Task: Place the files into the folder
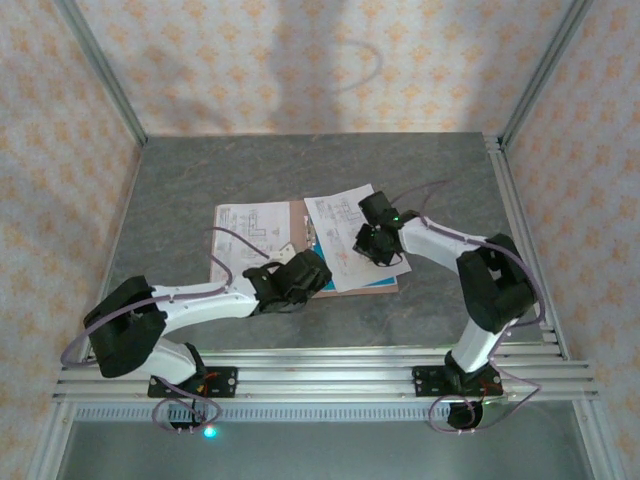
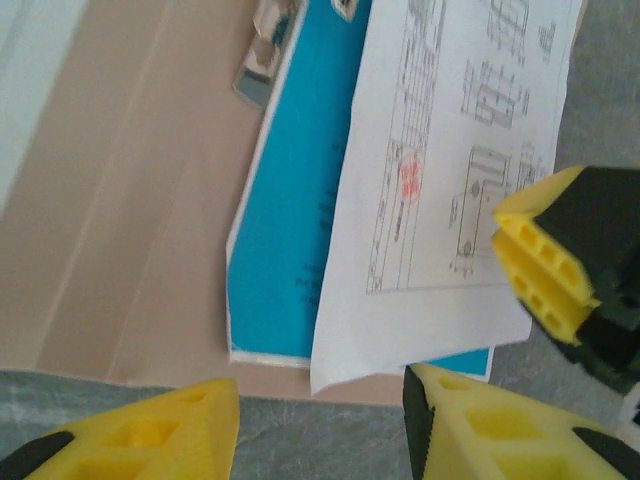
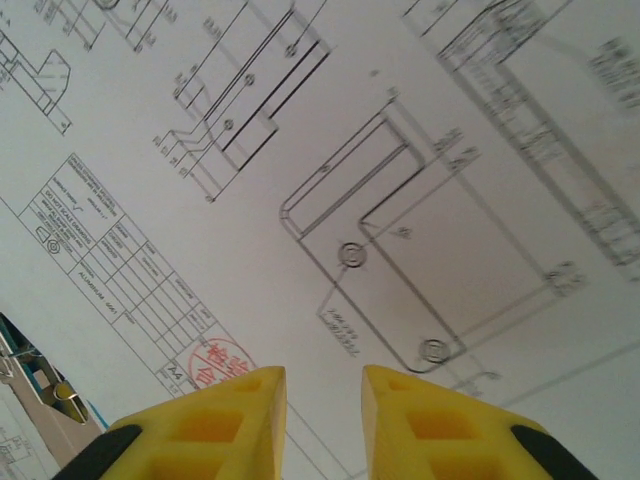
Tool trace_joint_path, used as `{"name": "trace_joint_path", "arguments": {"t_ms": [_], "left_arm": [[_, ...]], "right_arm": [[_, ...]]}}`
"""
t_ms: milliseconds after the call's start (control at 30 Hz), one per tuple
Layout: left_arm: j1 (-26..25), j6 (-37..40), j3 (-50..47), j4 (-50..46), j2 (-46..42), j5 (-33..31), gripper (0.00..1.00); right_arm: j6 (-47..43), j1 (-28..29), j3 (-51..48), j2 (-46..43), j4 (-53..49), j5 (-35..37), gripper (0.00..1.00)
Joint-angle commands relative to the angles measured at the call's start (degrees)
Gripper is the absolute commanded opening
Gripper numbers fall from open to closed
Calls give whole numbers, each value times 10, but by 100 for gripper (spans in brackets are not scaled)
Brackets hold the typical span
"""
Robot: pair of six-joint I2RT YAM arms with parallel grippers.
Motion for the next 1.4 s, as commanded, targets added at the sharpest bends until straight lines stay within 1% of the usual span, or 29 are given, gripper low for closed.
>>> {"name": "trace_joint_path", "arguments": {"t_ms": [0,67,100,133,233,400,633,733,900,1067,1300,1367], "left_arm": [[37,12,-16,-36,-7,-8,38],[59,21,-25,-33,-2,6,23],[65,24,-27,-33,1,9,19],[72,28,-31,-31,4,11,16],[81,25,-49,-11,11,17,11],[83,26,-61,10,27,24,9],[83,27,-65,16,28,23,8],[83,29,-64,14,28,23,8],[83,32,-58,13,31,23,8],[82,37,-50,16,39,23,7],[83,39,-45,23,49,28,7],[82,40,-44,22,48,28,6]], "right_arm": [[29,8,16,25,22,-2,26],[39,11,17,35,30,-3,26],[43,12,18,39,32,-3,26],[46,14,19,44,31,-1,26],[56,19,24,56,27,6,26],[79,29,21,71,27,16,26],[119,32,6,68,7,58,26],[128,33,-4,65,20,53,26],[127,50,8,64,14,52,26],[140,65,6,56,-3,68,26],[158,66,0,59,-8,76,27],[163,70,6,60,-28,88,26]]}}
